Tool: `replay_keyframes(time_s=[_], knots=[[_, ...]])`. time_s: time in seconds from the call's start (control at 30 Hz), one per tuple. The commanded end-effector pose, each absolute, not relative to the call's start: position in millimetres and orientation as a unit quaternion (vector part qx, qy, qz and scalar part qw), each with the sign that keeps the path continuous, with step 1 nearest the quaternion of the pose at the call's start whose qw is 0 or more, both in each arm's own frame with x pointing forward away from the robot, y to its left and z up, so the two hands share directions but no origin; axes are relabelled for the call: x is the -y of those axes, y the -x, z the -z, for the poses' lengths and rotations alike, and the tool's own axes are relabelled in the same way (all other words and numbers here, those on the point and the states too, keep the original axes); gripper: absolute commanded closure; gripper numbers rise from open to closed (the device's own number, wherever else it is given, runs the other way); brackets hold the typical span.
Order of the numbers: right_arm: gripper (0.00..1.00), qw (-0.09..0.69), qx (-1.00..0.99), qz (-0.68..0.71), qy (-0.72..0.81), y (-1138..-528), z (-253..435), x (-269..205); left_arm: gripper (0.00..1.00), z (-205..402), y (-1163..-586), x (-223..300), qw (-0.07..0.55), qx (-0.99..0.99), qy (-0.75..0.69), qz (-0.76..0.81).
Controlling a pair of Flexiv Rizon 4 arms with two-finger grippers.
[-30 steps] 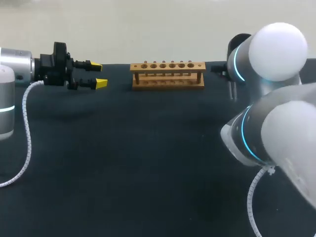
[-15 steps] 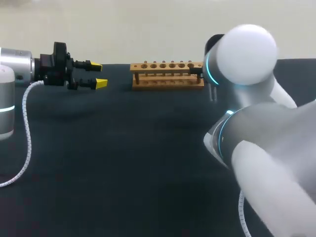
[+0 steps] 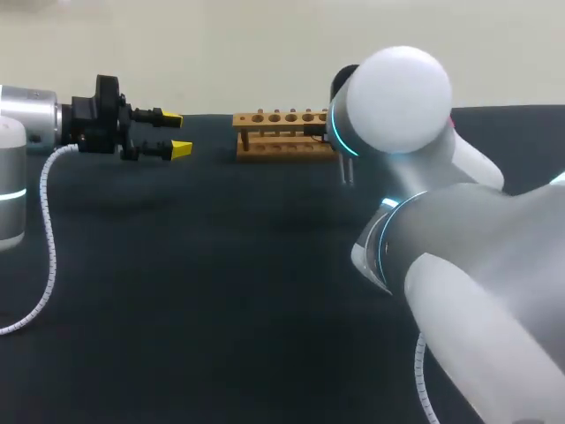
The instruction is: Grasp the test tube, adjust it, and insert it.
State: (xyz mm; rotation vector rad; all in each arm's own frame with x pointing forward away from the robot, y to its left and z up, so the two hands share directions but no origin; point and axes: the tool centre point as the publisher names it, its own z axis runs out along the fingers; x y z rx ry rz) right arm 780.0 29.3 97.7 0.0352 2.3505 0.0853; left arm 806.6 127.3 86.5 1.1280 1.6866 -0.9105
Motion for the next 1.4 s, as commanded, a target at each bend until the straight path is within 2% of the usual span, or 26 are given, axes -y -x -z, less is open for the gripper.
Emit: replay_keyframes(time_s=[0.03, 0.77, 1.4], knots=[[1.0, 0.38, -0.924, -0.039, -0.011, -784, -93, -39, 0.0, -86, -806, -128, 0.445, -0.679, -0.455, 0.367], [1.0, 0.393, -0.918, -0.054, -0.001, -819, -72, -52, 0.0, -86, -806, -128, 0.445, -0.679, -0.455, 0.367], [1.0, 0.422, -0.904, -0.064, -0.022, -823, -63, -56, 0.0, -86, -806, -128, 0.445, -0.679, -0.455, 0.367]])
